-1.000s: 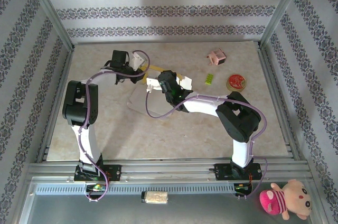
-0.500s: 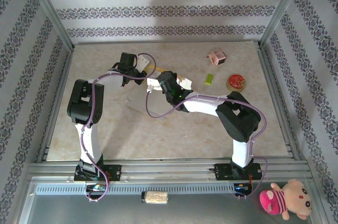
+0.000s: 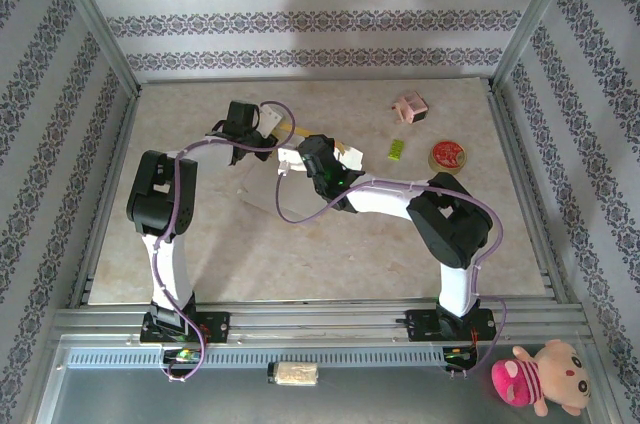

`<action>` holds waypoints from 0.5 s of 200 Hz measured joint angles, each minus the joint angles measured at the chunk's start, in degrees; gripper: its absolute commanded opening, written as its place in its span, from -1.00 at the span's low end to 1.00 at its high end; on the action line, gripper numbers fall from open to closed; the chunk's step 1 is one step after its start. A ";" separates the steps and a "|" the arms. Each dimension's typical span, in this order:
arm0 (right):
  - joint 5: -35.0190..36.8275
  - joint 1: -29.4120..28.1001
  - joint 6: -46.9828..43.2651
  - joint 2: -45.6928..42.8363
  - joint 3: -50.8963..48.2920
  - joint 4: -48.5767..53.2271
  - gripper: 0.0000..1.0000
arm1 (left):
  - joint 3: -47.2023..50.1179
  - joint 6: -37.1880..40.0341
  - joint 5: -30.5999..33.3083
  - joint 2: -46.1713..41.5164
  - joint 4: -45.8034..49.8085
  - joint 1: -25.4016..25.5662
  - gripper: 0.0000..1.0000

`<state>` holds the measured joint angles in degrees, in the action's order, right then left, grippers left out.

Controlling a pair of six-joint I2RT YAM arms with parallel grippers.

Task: Fold the paper box

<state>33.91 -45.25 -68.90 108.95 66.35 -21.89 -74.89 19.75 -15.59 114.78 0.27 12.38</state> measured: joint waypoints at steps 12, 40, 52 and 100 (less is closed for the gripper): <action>0.20 -0.17 0.13 0.42 0.00 -0.72 -0.89 | 0.35 -0.31 0.52 -0.17 -0.39 0.00 -0.63; 0.81 -0.39 0.42 1.07 0.00 -1.90 -0.89 | 2.78 -0.90 1.31 -0.59 -2.56 0.00 -1.00; 0.96 -0.39 0.48 1.16 -0.04 -1.99 -0.89 | 3.41 -1.01 1.51 -0.96 -3.13 -0.02 -1.00; 1.22 -0.68 1.25 1.16 -0.13 -2.36 -0.89 | 3.98 -0.94 1.95 -1.03 -4.26 0.00 -0.78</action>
<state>35.14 -45.93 -67.66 110.10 66.22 -24.25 -70.91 18.81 -13.65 113.75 -3.99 12.38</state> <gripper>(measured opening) 0.059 0.073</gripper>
